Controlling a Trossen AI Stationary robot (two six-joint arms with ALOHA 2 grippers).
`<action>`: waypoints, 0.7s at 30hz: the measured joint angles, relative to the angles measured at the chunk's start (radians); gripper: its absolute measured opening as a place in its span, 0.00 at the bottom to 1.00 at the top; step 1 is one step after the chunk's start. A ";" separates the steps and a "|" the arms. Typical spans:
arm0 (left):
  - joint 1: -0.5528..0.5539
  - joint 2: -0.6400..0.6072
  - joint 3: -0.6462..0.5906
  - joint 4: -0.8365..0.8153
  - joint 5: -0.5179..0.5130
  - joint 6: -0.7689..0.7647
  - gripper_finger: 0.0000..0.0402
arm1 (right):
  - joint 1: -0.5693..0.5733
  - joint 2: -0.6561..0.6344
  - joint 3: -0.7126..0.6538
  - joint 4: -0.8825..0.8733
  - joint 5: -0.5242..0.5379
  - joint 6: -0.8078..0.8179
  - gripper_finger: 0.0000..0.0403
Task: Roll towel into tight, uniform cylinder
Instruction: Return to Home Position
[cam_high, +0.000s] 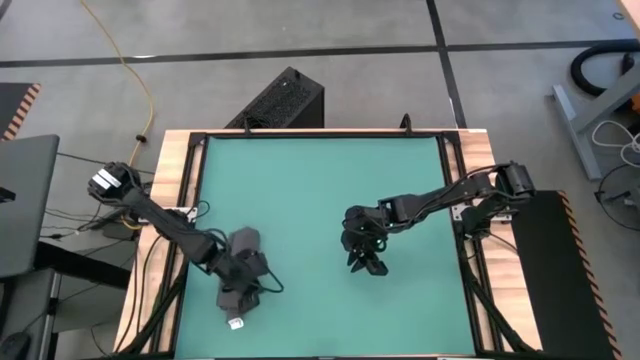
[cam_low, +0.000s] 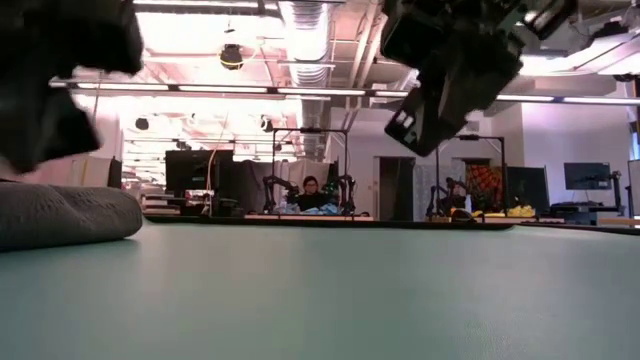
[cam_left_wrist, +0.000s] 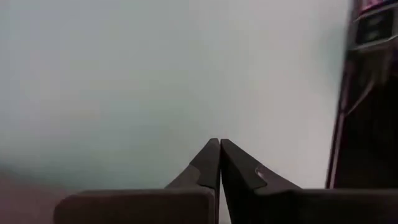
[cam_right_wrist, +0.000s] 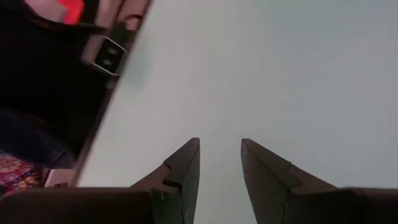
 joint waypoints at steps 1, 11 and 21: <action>0.012 -0.018 0.000 0.009 -0.015 0.040 0.00 | -0.004 -0.007 0.005 -0.003 -0.011 0.000 0.35; 0.310 -0.175 0.000 0.168 -0.046 0.624 0.00 | -0.086 -0.244 -0.054 0.005 0.011 -0.147 0.35; 0.728 -0.463 -0.089 0.119 0.261 0.881 0.00 | -0.257 -0.543 -0.348 0.248 0.116 -0.133 0.35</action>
